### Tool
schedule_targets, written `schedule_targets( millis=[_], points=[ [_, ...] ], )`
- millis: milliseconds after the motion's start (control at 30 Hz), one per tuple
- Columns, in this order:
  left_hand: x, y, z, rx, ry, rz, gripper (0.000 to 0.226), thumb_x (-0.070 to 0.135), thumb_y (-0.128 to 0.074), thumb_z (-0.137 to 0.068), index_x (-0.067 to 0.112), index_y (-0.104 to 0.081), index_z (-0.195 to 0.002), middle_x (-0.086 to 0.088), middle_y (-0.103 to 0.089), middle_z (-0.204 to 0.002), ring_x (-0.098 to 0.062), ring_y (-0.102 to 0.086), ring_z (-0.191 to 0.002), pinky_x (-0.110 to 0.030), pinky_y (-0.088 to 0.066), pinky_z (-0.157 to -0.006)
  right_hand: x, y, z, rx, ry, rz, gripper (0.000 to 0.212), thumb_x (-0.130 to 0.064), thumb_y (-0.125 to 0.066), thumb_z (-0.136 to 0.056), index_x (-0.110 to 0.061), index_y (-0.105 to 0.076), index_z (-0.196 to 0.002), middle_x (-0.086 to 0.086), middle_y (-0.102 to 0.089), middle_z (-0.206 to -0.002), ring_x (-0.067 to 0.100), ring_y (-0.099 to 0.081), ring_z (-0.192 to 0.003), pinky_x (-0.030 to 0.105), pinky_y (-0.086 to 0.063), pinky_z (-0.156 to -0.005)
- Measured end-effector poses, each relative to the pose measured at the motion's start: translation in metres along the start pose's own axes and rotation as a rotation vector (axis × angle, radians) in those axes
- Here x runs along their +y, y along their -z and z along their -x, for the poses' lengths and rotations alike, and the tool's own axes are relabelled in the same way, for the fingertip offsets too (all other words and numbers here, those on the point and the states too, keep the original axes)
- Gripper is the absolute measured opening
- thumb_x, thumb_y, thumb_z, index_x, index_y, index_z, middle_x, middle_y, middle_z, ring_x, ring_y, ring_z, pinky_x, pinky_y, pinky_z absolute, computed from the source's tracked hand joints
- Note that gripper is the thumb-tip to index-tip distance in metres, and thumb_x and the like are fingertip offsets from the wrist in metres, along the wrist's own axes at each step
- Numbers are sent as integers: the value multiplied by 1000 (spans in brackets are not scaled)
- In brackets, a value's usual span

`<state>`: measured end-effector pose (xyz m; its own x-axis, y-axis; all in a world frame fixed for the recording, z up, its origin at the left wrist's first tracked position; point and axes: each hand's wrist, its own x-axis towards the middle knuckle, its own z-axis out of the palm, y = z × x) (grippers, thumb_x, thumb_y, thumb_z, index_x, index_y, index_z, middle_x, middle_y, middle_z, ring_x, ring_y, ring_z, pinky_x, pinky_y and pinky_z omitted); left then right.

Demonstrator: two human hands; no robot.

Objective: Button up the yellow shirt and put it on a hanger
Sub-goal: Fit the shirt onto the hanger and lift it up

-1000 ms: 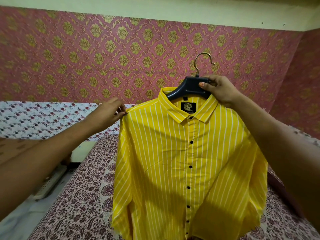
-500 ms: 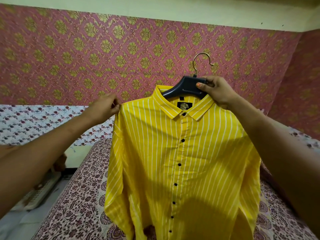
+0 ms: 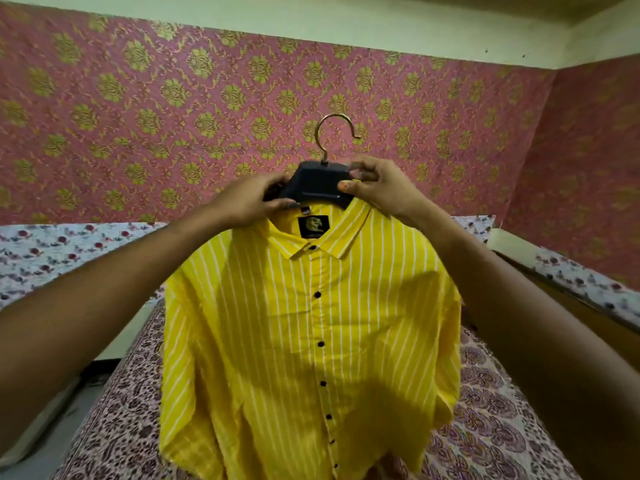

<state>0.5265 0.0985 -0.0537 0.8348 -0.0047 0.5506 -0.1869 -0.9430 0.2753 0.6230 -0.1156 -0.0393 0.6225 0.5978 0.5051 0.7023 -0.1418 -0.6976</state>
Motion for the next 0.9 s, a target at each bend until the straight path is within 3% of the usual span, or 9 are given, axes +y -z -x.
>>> schedule_targets(
  millis=[67, 133, 167, 233, 333, 533, 633, 800, 900],
  points=[
    [-8, 1, 0, 23, -1, 81, 34, 23, -59, -88, 11, -53, -120, -11, -61, -120, -22, -57, -110, -25, -38, -79, 15, 21, 11, -38, -70, 71, 17, -23, -56, -92, -10, -61, -100, 22, -53, -80, 20, -50, -80, 31, -42, -71],
    [-17, 6, -2, 39, 6, 128, 35, 21, -59, -88, 12, -53, -122, -11, -59, -123, -22, -55, -114, -27, -40, -85, 33, 41, 25, -116, -186, 128, 42, -39, -50, -91, 2, -59, -87, 12, -50, -76, 17, -47, -74, 30, -37, -69],
    [-22, 8, -4, 45, 7, 122, 36, 21, -59, -88, 13, -52, -123, -11, -58, -124, -23, -54, -115, -27, -40, -87, 41, 47, 32, -159, -233, 142, 46, -37, -51, -90, 8, -59, -88, 13, -55, -77, 16, -51, -74, 29, -40, -69],
    [-29, 13, -7, 44, 13, 82, 38, 23, -59, -88, 14, -53, -124, -12, -55, -124, -25, -53, -115, -31, -40, -90, 55, 53, 42, -173, -273, 142, 29, -18, -54, -91, 9, -63, -98, 25, -66, -91, 16, -58, -79, 29, -49, -70],
    [-31, 14, -10, 43, 15, -3, 41, 28, -58, -87, 14, -52, -126, -15, -51, -122, -29, -50, -113, -35, -40, -91, 59, 52, 43, -119, -269, 164, 21, -7, -62, -85, 2, -66, -104, 20, -68, -100, 21, -62, -86, 37, -53, -81],
    [-35, 15, -15, 88, 96, -93, 40, 33, -52, -91, 7, -51, -122, -19, -47, -119, -34, -50, -108, -38, -40, -86, 50, 38, 36, 107, -123, 335, 12, -9, -71, -79, 0, -70, -87, 8, -68, -76, 3, -57, -65, 25, -50, -69],
    [-39, 23, -16, 143, 108, -107, 40, 33, -50, -92, 2, -51, -118, -22, -47, -117, -36, -50, -106, -39, -40, -82, 46, 31, 37, 237, -34, 271, 8, -11, -68, -82, -8, -67, -90, 11, -66, -83, 12, -56, -73, 27, -48, -70],
    [-46, 38, -16, 212, 99, -130, 43, 33, -50, -92, 2, -49, -120, -23, -47, -119, -37, -49, -107, -43, -40, -84, 58, 45, 42, 65, -212, 87, 20, -14, -45, -97, -12, -60, -110, -4, -63, -90, 7, -59, -80, 16, -47, -62],
    [-51, 42, -14, 228, 100, -132, 42, 33, -50, -92, 2, -49, -121, -23, -47, -119, -37, -49, -108, -43, -41, -85, 65, 55, 48, -17, -257, 142, 24, -5, -51, -93, -6, -61, -115, 2, -63, -86, 1, -61, -69, 12, -46, -53]
  ],
)
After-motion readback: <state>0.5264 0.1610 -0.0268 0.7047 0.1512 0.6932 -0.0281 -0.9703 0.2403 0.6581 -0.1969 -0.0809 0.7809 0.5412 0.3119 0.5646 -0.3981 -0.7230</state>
